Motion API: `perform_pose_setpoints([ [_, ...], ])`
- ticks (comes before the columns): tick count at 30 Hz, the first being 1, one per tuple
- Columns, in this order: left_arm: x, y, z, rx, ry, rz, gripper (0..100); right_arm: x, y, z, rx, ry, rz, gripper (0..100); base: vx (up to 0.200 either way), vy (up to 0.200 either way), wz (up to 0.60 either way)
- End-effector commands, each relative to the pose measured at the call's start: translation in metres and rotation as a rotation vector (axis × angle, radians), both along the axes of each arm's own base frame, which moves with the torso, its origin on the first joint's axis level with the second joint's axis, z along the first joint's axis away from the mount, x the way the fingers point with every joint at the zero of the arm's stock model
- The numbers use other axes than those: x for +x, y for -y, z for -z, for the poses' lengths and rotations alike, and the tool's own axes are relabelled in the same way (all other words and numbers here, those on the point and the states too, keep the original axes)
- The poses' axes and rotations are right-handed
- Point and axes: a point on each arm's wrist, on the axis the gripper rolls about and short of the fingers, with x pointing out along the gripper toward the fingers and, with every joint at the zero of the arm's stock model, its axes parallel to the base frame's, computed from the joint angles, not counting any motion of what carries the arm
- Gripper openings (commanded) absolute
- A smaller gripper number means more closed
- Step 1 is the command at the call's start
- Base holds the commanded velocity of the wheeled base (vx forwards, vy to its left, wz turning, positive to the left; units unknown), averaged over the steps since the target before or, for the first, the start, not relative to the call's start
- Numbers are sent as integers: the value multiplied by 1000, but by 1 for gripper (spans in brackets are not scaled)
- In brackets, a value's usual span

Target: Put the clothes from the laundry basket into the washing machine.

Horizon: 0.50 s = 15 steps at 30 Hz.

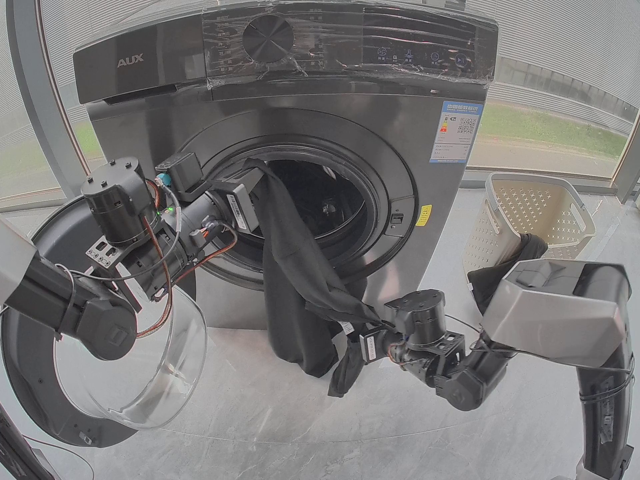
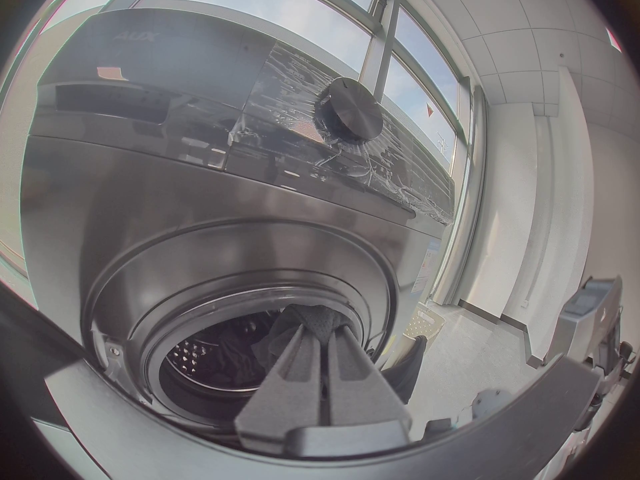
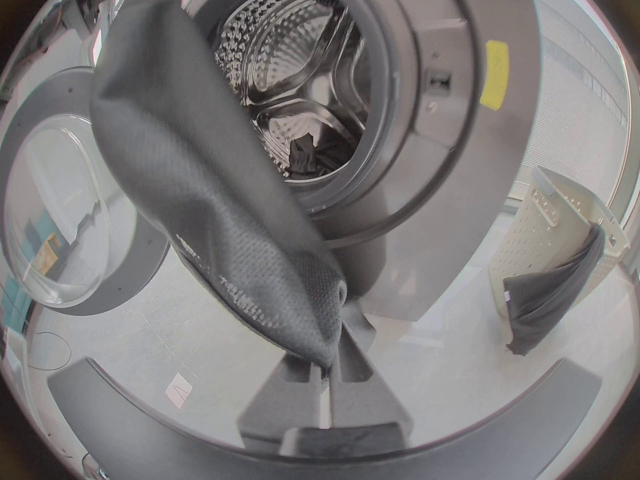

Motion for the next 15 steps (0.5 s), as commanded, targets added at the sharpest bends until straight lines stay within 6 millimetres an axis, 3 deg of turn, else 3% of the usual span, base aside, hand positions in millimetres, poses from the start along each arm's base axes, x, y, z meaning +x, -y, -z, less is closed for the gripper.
perform_pose_setpoints([
  [1,-21,-13,2,12,-17,0,0,-19,42,-47,37,90,5,0,0,0,0],
  [3,-21,-13,2,12,-17,0,0,-19,42,-47,37,90,5,0,0,0,0],
  [5,-45,-25,9,32,-53,7,0,-24,60,-56,74,136,16,0,0,0,0],
  [15,-90,-47,29,84,-118,46,0,-32,99,-74,195,272,-16,0,0,0,0],
])
